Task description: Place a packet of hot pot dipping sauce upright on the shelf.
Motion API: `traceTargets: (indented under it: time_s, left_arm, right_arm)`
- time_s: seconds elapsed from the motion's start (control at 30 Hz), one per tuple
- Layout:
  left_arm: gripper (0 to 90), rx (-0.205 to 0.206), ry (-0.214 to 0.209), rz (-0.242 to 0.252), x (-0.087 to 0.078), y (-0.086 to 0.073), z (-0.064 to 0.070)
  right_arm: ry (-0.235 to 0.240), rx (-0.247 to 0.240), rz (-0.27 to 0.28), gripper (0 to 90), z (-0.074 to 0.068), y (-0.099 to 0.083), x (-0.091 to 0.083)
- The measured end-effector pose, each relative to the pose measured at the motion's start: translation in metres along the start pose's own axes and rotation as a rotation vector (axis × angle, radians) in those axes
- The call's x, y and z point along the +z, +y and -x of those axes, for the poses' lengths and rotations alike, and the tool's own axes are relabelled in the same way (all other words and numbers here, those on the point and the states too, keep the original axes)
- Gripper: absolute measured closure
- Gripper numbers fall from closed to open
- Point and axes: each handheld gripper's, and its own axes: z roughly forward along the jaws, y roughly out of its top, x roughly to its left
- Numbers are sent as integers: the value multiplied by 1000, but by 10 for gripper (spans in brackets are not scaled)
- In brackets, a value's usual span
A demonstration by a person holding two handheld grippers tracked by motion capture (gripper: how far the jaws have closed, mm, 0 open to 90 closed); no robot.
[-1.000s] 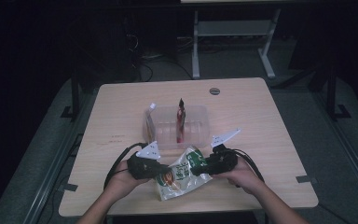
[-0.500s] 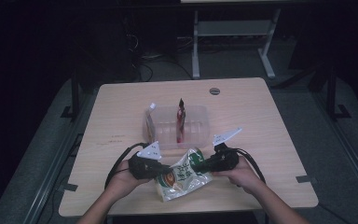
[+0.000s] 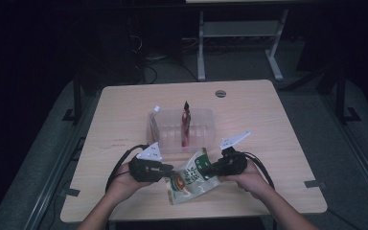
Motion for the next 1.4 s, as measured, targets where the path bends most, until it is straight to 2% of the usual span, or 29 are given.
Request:
traceTargets:
  time_s: [0.1,0.13,0.3,0.43,0.57,0.8,0.97,1.07,1.17,1.27,1.4]
  left_arm:
    - [888,-14,-24,7,-5,0,-1]
    - [897,-16,-28,1,-4,0,1]
    - [898,-3,-24,-49,12,1,4]
    - [898,1,-21,-49,21,5,4]
    - [897,9,-24,-45,26,9,5]
    - [897,-8,-58,-20,42,21,6]
    - [897,26,-90,-58,55,23,15]
    - [896,32,-100,-51,59,25,18]
    - [894,37,-112,-41,61,26,20]
    - [881,43,-106,-47,59,25,20]
    - [854,24,-94,-23,52,23,15]
  right_arm:
    - [10,6,20,900,1,0,-2]
    - [16,8,24,900,1,1,-2]
    - [57,5,50,900,-3,3,-3]
    - [110,-7,82,900,-10,7,-5]
    - [138,-25,99,900,-16,11,-7]
    - [147,-35,145,900,-18,16,-13]
    - [160,-35,180,900,-19,17,-20]
    - [163,-34,186,900,-19,18,-19]
    - [172,-39,196,900,-19,18,-18]
    - [167,-41,197,900,-19,18,-19]
    - [158,-40,203,900,-19,18,-23]
